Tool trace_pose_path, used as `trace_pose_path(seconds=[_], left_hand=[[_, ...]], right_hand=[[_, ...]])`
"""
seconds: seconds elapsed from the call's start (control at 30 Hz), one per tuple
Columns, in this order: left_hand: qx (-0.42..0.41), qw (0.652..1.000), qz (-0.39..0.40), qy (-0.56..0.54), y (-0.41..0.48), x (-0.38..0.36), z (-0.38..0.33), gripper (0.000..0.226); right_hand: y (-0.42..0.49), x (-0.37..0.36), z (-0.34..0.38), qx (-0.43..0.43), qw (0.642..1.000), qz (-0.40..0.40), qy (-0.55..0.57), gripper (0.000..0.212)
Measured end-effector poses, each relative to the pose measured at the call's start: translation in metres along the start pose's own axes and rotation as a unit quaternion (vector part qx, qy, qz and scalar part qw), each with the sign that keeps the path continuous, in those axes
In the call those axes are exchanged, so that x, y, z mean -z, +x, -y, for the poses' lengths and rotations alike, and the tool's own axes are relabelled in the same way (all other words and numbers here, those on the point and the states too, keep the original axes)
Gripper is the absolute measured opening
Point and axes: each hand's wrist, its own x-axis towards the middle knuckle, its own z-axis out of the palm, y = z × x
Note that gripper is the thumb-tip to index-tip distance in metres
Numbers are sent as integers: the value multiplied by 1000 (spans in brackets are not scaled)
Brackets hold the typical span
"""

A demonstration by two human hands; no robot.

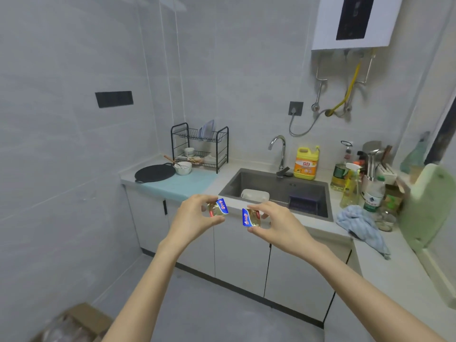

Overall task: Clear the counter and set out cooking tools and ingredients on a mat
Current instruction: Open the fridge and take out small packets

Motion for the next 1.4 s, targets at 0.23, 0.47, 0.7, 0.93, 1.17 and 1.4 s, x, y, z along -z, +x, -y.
trace_pose_path(seconds=[0.23, 0.47, 0.7, 0.93, 1.17, 1.4], left_hand=[[47, 998, -27, 23, 92, -45, 40, 53], [138, 987, -70, 31, 171, -53, 85, 52], [199, 975, -83, 52, 230, -50, 154, 51], [227, 969, -82, 47, 315, -46, 260, 51], [239, 969, -47, 39, 413, -33, 363, 41], [267, 963, -28, 25, 503, -42, 456, 47]], right_hand=[[107, -39, -76, 27, 998, 38, 33, 51], [228, -72, -128, 55, 990, 107, 73, 49], [336, -138, -134, 72, 981, 149, 97, 51], [454, -234, -135, 78, 974, 190, 99, 52], [571, -312, -132, 48, 971, 219, 88, 58], [667, -387, -139, 38, 962, 260, 78, 56]])
